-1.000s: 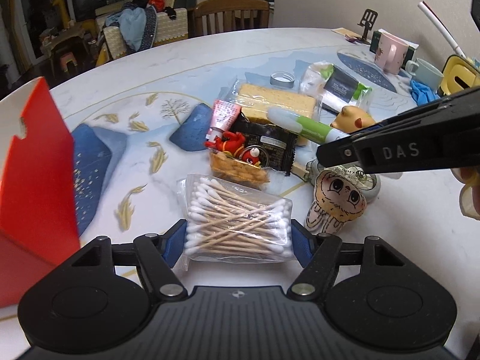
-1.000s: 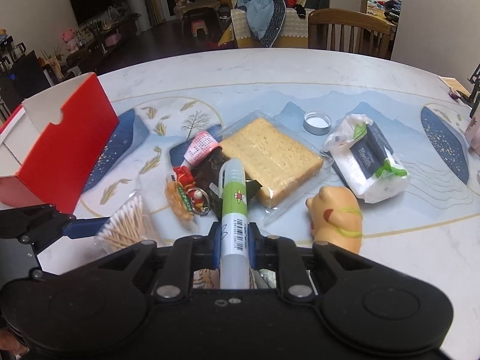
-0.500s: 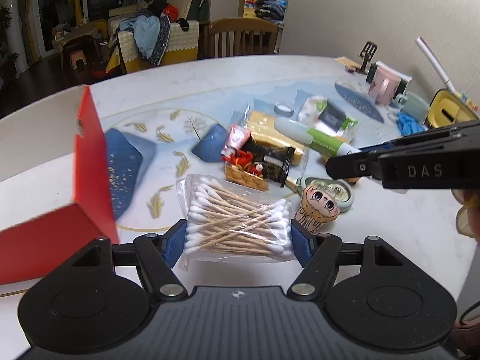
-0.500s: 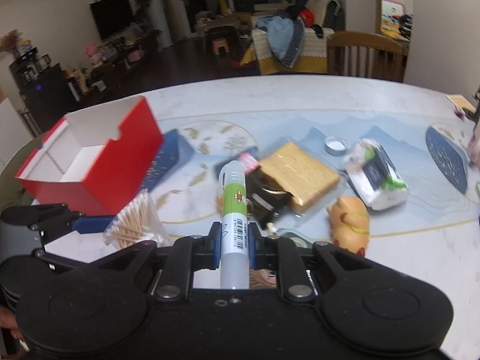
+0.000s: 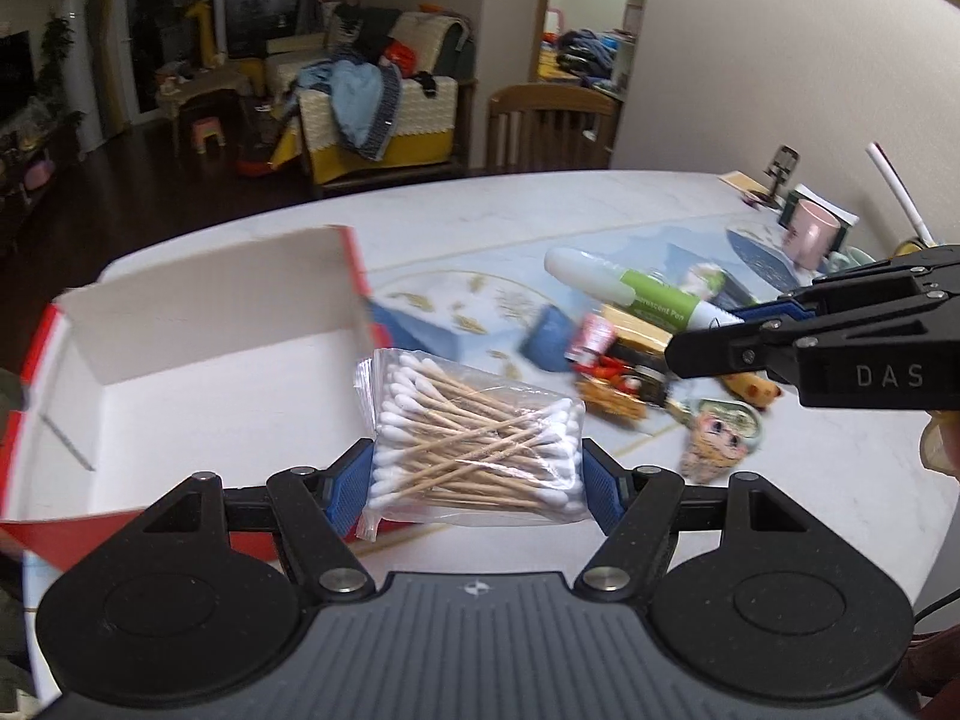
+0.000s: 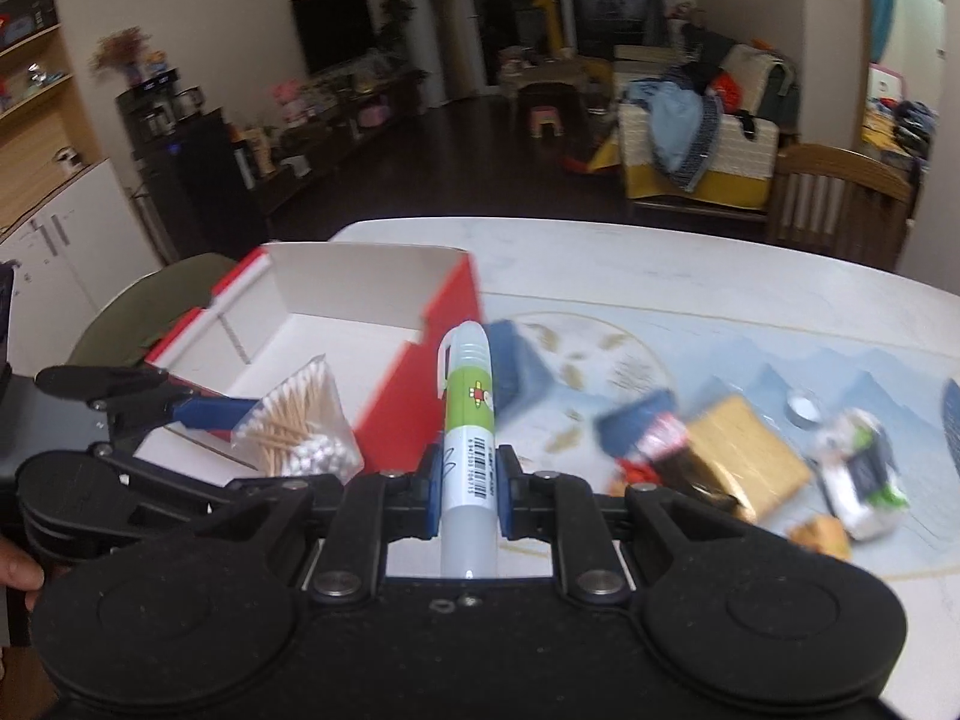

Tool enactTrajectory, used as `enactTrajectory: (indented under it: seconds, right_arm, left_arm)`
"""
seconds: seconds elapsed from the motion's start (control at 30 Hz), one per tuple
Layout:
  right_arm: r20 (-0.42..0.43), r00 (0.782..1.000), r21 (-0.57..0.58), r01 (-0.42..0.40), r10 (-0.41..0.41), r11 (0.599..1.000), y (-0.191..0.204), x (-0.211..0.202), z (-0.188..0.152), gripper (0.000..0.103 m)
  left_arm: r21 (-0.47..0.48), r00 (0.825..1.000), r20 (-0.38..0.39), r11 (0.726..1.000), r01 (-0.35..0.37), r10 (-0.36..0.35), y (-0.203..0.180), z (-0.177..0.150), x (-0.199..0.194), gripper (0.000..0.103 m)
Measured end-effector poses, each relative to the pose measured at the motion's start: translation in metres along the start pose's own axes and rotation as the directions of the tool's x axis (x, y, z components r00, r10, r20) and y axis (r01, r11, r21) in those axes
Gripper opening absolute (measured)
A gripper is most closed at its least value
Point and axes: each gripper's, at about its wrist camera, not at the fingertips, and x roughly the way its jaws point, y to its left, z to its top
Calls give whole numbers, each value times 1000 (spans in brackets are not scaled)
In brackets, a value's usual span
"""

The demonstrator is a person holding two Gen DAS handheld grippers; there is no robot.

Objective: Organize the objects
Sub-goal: 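Carry both items into the red box and lower them to its floor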

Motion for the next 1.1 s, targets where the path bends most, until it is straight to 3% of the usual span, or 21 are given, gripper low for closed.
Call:
enactTrajectory:
  seconds: [0.23,0.53,0.77,1.1]
  right_arm:
    - [-22,999,-85,-32,30,996,46,32,25,17]
    - [-78,997,-140,-19,8,990,85,82,52,17]
    - [-134,990,-162,20,-42,987,103,132,64,16]
    - [-238,964,-234,57,-114,970,118,199,58,16]
  left_arm:
    - [-34,999,-7,998,-53,53,61,4,-11,71]
    - [-21,993,-66,995,-95,93,132,14,-1,71]
    - [23,983,-139,993,-114,116,175,24,34,71]
    - [159,947,-289,983,-94,138,199,29,100,71]
